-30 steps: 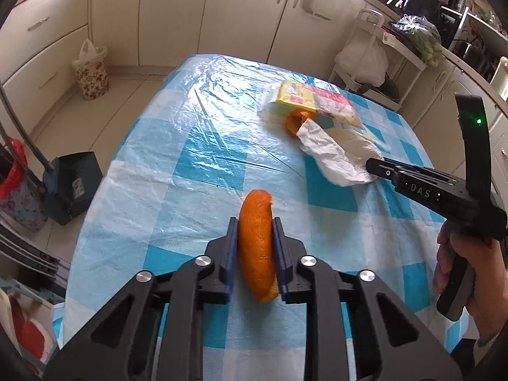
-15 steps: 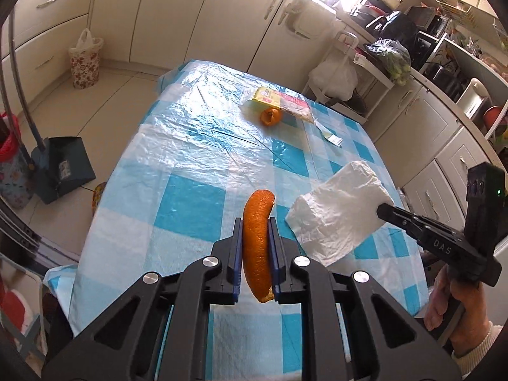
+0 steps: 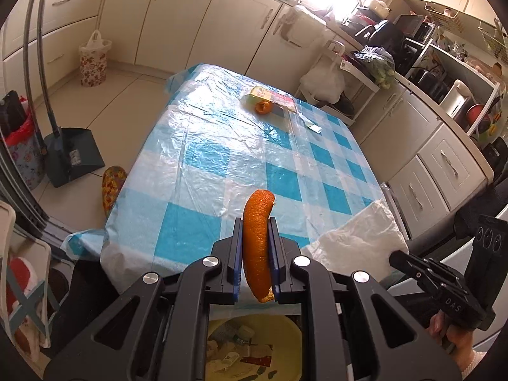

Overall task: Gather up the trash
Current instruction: 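Carry the tissue over the bin and open the right tool while the left tool holds the peel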

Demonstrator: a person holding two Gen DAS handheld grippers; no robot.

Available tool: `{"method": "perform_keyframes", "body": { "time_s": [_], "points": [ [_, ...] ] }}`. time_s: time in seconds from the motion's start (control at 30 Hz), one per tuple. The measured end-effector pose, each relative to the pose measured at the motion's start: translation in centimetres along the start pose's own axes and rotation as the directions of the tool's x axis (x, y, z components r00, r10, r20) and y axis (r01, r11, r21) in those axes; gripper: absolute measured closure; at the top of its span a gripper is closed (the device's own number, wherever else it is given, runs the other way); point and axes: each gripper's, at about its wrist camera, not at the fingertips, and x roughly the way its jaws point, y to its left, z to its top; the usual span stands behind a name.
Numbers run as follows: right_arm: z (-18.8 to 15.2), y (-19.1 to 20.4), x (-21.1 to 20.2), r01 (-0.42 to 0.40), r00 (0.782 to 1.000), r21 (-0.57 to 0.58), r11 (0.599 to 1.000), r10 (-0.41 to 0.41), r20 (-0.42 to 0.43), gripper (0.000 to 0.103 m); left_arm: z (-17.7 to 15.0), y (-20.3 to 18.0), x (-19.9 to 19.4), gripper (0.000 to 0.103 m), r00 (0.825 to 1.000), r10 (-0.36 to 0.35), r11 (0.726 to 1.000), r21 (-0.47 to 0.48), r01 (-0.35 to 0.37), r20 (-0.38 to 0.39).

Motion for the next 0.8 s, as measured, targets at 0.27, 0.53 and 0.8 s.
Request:
{"method": "perform_keyframes", "body": {
  "time_s": [0.27,0.53,0.8],
  "points": [
    [-4.9,3.1,-0.7,-0.005,0.998,-0.058,0.998,0.001,-0.069,0.096,-2.5,-0.1,-3.4,0.089,1.0,-0.013,1.0,0.006,0.013,0.014],
    [-8.2,5.6,2.1,0.032,0.975,-0.204,0.979,-0.075,-0.208,0.095,-2.9,-0.5,-5.5,0.089,0.998,-0.036,0.999,0.01,0.036,0.043],
    [-10.7,6.6,4.5,0.055,0.94,-0.295,0.954,-0.149,-0.307,0.053,-3.5,-0.2,-6.2,0.089,0.998,-0.039,0.999,0.009,0.039,0.043]
  ]
}}
